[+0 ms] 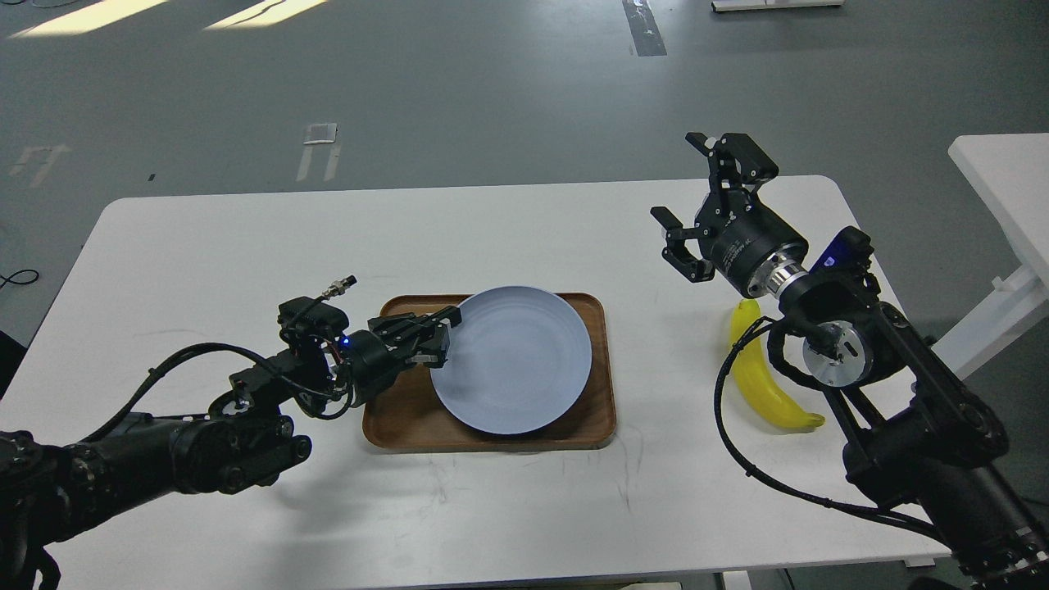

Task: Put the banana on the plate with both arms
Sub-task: 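Release the plate on the tray and raise the left gripper away, then lower the right gripper onto the yellow banana and grasp it, then lift the banana with the right gripper and move it over the plate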

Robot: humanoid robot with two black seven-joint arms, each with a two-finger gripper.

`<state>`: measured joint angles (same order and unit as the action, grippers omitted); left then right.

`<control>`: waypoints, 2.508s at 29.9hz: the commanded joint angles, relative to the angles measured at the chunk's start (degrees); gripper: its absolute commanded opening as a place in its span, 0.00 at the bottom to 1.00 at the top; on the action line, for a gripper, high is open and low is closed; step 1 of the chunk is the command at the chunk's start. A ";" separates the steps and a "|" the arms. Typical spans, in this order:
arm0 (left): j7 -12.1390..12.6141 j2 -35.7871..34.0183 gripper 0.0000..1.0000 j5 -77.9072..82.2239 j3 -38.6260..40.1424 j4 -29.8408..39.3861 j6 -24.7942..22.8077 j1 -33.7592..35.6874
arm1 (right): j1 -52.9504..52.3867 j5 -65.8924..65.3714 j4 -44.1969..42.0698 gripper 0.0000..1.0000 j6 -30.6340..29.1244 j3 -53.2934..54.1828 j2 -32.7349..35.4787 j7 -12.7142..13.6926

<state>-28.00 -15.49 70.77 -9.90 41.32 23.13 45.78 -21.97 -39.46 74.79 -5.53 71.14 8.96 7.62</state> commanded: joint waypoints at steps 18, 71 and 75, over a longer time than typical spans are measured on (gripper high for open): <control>0.00 -10.86 0.98 -47.62 27.61 6.93 -28.44 5.55 | -2.64 -25.05 5.71 0.98 -0.45 -16.27 29.06 -1.20; 13.14 -18.79 0.98 -60.66 35.30 8.86 -39.75 1.15 | -0.17 -63.10 4.84 0.00 -8.54 -34.93 30.69 1.43; 13.14 -18.61 0.98 -60.58 35.30 8.86 -39.66 1.15 | -4.13 -63.10 5.81 0.00 -3.70 -34.93 29.18 0.64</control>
<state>-14.85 -34.28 10.17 25.41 50.19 -16.61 46.93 -23.77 -102.57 79.82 -11.93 36.31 38.85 8.72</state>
